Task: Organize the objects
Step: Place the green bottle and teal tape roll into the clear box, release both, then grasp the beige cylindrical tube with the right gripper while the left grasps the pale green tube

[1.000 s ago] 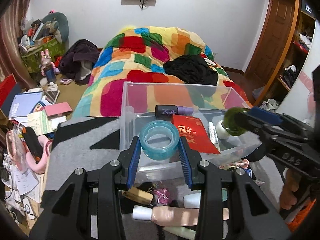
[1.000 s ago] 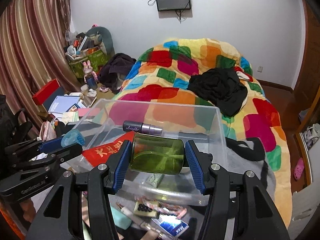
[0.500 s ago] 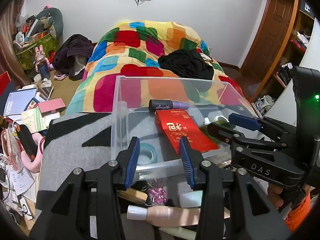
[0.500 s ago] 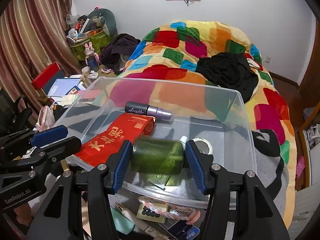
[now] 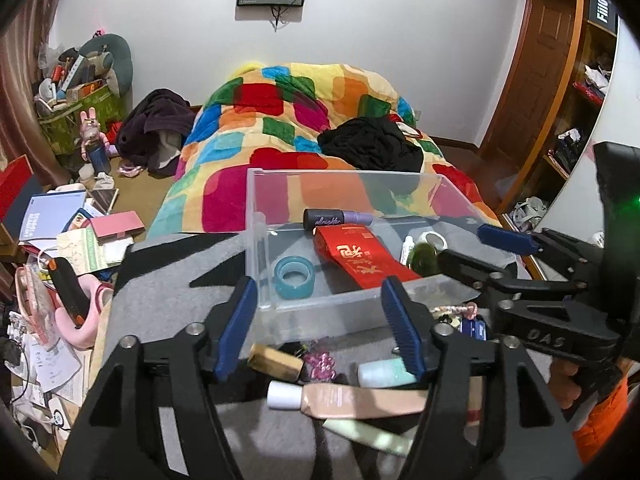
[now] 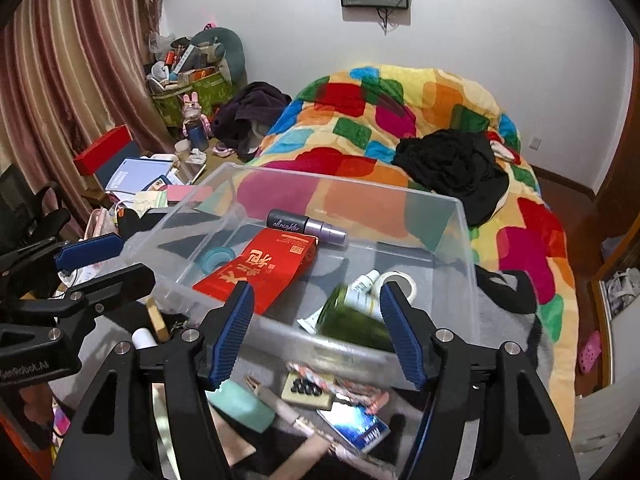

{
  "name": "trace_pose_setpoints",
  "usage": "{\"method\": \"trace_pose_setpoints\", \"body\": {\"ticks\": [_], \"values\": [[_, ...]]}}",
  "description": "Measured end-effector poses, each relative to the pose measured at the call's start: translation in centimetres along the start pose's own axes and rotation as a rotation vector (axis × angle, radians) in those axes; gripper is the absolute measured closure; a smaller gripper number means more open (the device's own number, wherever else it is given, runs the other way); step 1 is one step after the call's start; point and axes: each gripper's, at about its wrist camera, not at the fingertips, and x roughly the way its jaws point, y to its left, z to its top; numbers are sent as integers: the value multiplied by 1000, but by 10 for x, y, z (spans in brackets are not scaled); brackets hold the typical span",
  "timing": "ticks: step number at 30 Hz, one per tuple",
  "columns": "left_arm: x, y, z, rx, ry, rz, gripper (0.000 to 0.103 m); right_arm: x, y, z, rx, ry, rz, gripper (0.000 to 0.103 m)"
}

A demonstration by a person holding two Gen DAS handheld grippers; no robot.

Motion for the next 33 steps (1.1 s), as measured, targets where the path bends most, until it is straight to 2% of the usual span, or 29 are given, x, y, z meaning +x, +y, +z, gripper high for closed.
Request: {"method": "trace_pose_setpoints", "body": {"ticks": [8, 17, 23, 27, 30, 32, 33], "values": [[-2, 7, -25, 24, 41, 17, 36, -30, -3, -19, 4, -39, 0, 40], [4, 22, -61, -45, 112, 7, 36, -43, -12, -63, 48, -9, -9, 40], [-6, 1, -82, -68, 116, 0, 36, -43, -8, -92, 66, 36, 13, 40], [-1, -25, -93, -51, 135, -5, 36, -34, 5, -107, 19, 71, -2, 40], [5, -40, -100, -29, 152, 32, 37, -26, 9, -111, 13, 93, 4, 40], [9, -45, -103, -23, 146, 89, 37, -20, 11, -113, 15, 105, -2, 45], [10, -45, -104, -27, 148, 89, 37, -15, 10, -114, 23, 114, -4, 49]]}}
